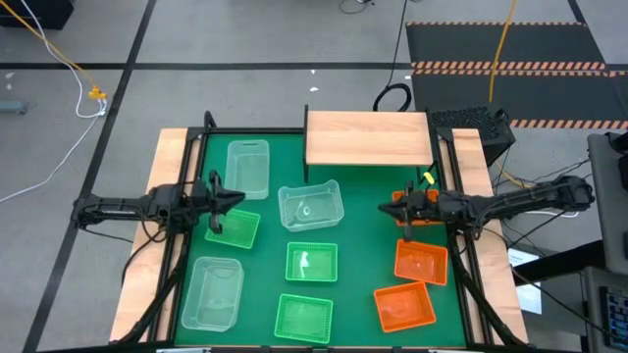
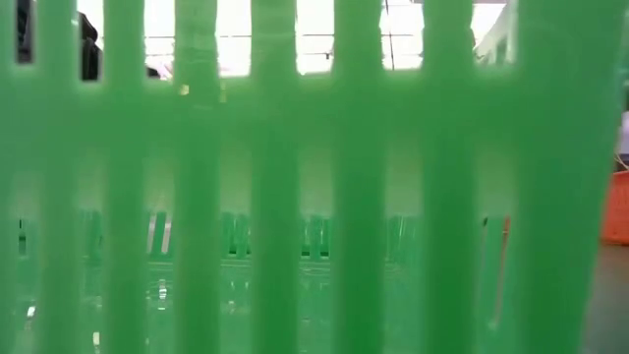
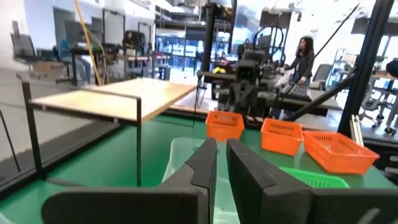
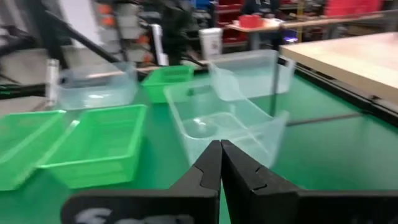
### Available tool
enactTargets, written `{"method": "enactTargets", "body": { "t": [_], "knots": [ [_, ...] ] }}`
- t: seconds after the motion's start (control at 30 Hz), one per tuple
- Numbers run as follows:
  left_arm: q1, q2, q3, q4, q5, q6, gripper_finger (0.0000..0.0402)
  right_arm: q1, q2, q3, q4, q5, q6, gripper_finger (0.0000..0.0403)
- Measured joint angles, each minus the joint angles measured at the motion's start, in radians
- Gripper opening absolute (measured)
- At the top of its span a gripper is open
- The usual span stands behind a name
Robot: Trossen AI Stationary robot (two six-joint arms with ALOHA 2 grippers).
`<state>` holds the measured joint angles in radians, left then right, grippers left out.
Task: Stack baskets on shelf by color
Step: Put the top orange bin on the shelf
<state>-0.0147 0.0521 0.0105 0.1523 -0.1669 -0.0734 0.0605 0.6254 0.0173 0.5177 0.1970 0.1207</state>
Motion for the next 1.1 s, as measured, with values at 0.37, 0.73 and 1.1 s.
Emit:
{"method": "enactTargets", "body": {
  "t": [0.37, 0.73, 1.1],
  "knots": [
    [0.000, 0.005, 0.000, 0.025, -0.043, -0.064, 0.0042, -0.054, 0.012, 0.196, -0.290, 0.116, -0.064, 0.0098],
    [-0.002, 0.184, 0.000, 0.295, -0.104, -0.090, 0.0042, 0.006, 0.057, 0.552, -1.007, -0.094, 0.212, 0.0161],
    [-0.032, 0.568, 0.289, 0.333, -0.148, 0.016, 0.0042, 0.071, 0.347, 0.845, -1.318, -0.094, 0.258, 0.0156]
  ]
}}
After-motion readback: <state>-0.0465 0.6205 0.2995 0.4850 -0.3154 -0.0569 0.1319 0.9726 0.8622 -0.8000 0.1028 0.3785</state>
